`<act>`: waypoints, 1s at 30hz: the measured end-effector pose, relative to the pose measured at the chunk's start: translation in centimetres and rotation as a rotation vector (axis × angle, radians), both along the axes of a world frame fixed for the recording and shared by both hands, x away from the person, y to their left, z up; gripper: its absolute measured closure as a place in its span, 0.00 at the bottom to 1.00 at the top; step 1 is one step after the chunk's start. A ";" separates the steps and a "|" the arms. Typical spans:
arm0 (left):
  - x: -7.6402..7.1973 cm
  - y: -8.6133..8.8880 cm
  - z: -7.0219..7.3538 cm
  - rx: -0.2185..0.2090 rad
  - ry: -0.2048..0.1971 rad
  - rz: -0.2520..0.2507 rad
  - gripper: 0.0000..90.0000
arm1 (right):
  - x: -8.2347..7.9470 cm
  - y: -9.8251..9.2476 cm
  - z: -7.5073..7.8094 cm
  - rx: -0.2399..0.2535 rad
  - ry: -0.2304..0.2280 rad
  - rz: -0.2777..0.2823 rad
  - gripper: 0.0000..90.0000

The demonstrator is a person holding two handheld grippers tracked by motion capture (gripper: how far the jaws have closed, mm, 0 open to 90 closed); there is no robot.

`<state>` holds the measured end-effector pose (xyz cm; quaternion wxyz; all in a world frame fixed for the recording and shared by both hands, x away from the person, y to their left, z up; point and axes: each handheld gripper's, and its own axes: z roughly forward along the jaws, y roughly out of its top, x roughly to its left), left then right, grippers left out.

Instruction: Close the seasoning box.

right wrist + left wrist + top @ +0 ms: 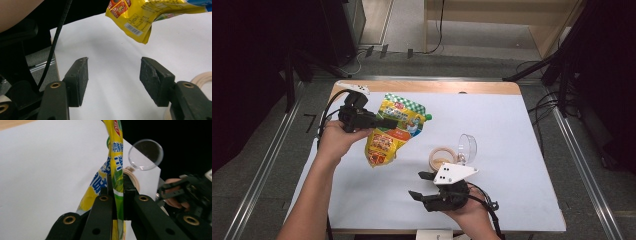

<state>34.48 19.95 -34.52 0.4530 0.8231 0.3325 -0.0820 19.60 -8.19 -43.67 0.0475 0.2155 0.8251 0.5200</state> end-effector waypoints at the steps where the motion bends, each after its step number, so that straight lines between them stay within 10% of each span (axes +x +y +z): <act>1: 0.2 -0.1 -0.2 -0.001 -0.001 0.006 1.00 | 0.0 -0.1 0.0 -0.006 0.000 -0.002 0.46; 7: 1.1 -0.6 -1.5 -0.005 -0.046 0.059 0.99 | 0.2 -0.1 -0.1 -0.018 -0.009 -0.004 0.46; 17: 2.4 -0.8 -5.1 0.017 -0.012 0.109 0.99 | 0.4 -0.1 -0.3 -0.003 0.027 -0.008 0.45; 30: 1.0 1.2 -5.1 -0.004 -0.005 0.107 0.97 | 1.1 -0.9 0.2 -0.017 0.065 -0.029 0.46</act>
